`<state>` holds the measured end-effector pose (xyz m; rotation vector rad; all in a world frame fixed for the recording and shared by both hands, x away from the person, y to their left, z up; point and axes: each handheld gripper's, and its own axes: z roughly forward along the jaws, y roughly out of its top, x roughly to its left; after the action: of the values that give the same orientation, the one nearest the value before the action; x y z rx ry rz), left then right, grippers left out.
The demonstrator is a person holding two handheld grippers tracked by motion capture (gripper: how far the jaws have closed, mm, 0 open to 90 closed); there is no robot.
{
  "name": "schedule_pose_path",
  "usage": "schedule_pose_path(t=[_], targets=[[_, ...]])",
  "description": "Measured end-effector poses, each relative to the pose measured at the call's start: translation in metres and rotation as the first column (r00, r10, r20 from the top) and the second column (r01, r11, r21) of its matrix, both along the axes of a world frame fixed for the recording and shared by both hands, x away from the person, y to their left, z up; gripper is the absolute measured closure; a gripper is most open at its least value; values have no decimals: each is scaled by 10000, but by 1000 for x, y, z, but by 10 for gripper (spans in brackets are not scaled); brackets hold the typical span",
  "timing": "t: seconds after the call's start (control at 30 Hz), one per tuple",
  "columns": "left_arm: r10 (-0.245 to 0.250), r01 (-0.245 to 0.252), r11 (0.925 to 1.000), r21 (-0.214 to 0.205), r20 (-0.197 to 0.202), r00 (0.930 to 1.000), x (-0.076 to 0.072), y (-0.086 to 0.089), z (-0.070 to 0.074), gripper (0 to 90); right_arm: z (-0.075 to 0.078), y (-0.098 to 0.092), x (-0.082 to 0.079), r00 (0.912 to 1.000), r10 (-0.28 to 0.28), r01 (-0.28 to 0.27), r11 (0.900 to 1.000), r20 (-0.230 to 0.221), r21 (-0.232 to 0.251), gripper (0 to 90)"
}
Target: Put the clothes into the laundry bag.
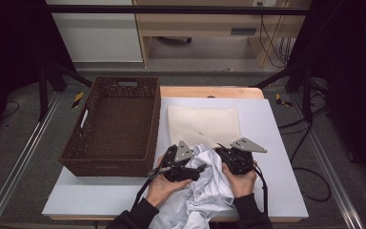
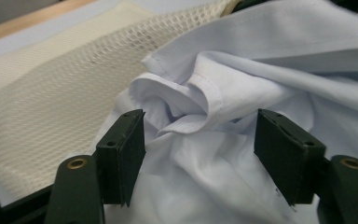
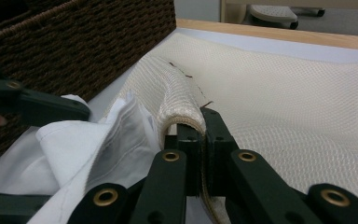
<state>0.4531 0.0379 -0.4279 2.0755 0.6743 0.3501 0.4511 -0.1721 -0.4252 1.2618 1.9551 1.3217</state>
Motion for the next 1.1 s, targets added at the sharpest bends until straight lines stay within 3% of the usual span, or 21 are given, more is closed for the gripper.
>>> schedule_pose_path(t=[0.13,0.23,0.3,0.4,0.5,0.73,0.87,0.97,1.03,1.1], targets=[[-254,257,9996,79,-335,9991,1,-8,-7,680,0,0,0,10000,10,-10,10000,-10,0,878],[-529,526,9986,-65,-511,9973,-5,-9,-4,821,-1,0,1,10000,-45,45,10000,-39,-24,878],[-886,881,9960,-172,-358,9954,-13,-10,0,859,-2,0,1,9999,-101,101,9999,-45,-27,878],[-1449,1441,9893,-216,-432,9885,-24,-19,0,867,-3,2,1,9999,-106,105,9999,-98,-27,878],[-1736,1746,9845,174,-479,9837,-27,-34,-7,868,-3,3,1,10000,-80,80,10000,-42,-35,878],[-1491,1580,9818,1053,-875,9849,-10,-53,-28,866,0,1,0,10000,-32,31,9999,64,135,878],[-1427,1530,9829,1024,-1014,9846,-2,-52,-34,861,6,-2,-3,9997,-19,12,9996,236,273,878],[-1376,1449,9862,803,-901,9864,-5,-50,-33,833,7,-3,-4,9996,-13,4,9995,290,330,877],[-1320,1368,9886,633,-740,9885,-10,-44,-25,745,6,-3,-4,9997,2,-9,9996,251,292,878],[-1231,1252,9914,391,-519,9910,-15,-35,-15,600,5,-3,-3,9998,12,-16,9997,184,253,877]])
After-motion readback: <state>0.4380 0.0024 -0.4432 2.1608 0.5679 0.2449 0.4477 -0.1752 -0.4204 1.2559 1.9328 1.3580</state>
